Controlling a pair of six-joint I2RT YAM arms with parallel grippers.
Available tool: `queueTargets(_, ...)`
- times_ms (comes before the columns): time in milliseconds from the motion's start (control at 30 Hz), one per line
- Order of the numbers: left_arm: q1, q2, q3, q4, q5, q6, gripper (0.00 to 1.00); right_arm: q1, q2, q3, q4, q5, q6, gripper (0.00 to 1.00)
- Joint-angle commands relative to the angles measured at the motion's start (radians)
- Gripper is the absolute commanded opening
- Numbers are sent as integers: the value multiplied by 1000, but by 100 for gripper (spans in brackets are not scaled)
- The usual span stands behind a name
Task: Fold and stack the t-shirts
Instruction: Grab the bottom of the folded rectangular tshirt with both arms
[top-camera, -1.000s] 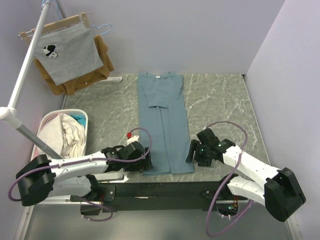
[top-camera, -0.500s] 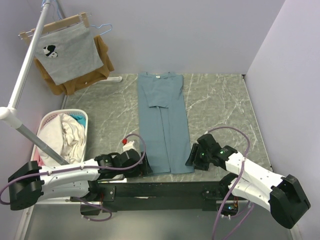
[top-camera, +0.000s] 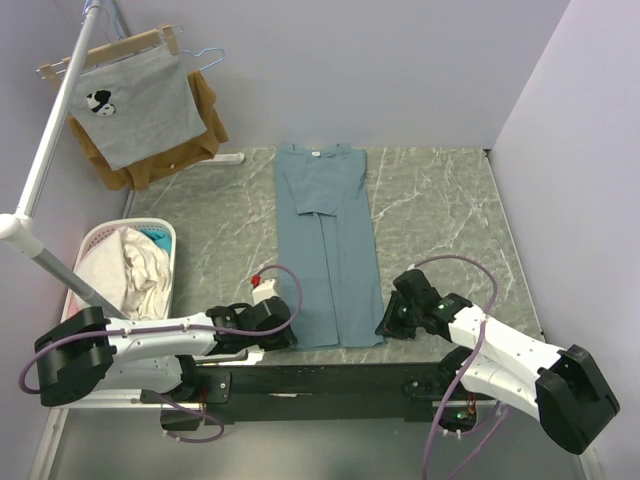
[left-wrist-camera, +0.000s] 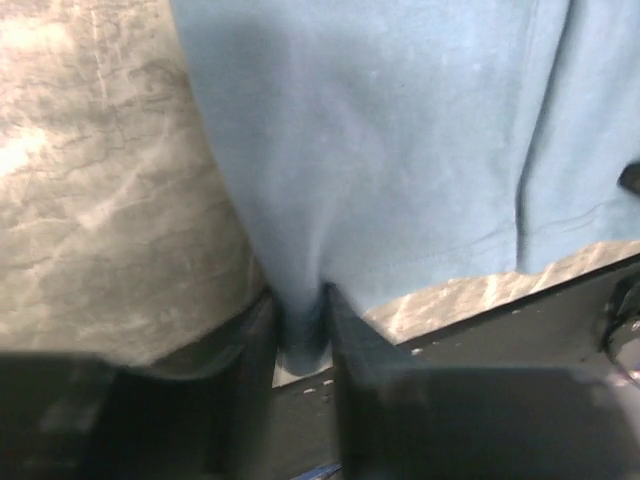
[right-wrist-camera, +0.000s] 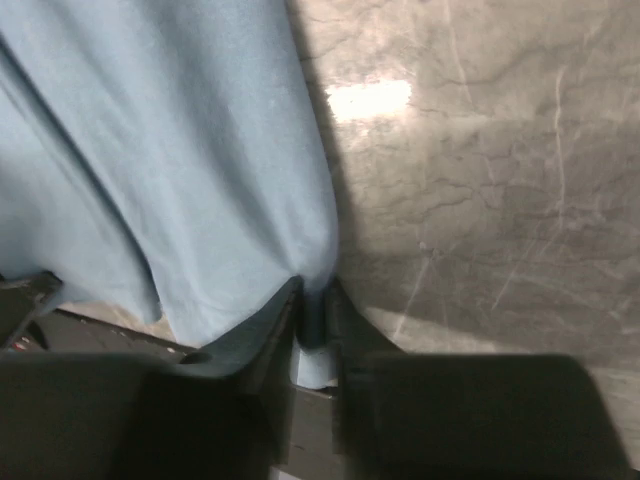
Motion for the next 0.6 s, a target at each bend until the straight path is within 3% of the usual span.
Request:
queueTargets(0, -5, 11, -38, -81, -21, 2, 19, 11, 7, -37, 12, 1, 9, 15)
queueTargets(33, -5, 9, -41, -82, -21, 2, 16, 9, 1, -36, 11, 3, 8, 4)
queueTargets(67, -5, 0, -43, -87, -20, 3, 8, 12, -7, -31, 6, 4, 8, 0)
queueTargets(133, -5, -8, -41, -108, -18, 3, 1, 18, -51, -21, -8, 9, 3, 0)
queueTargets(367, -6, -89, -38, -193, -1, 5, 1, 25, -168, 12, -74, -11, -12, 0)
queueTargets(567, -6, -102, 90, -249, -92, 48, 2, 25, -140, 78, -6, -19, -41, 0)
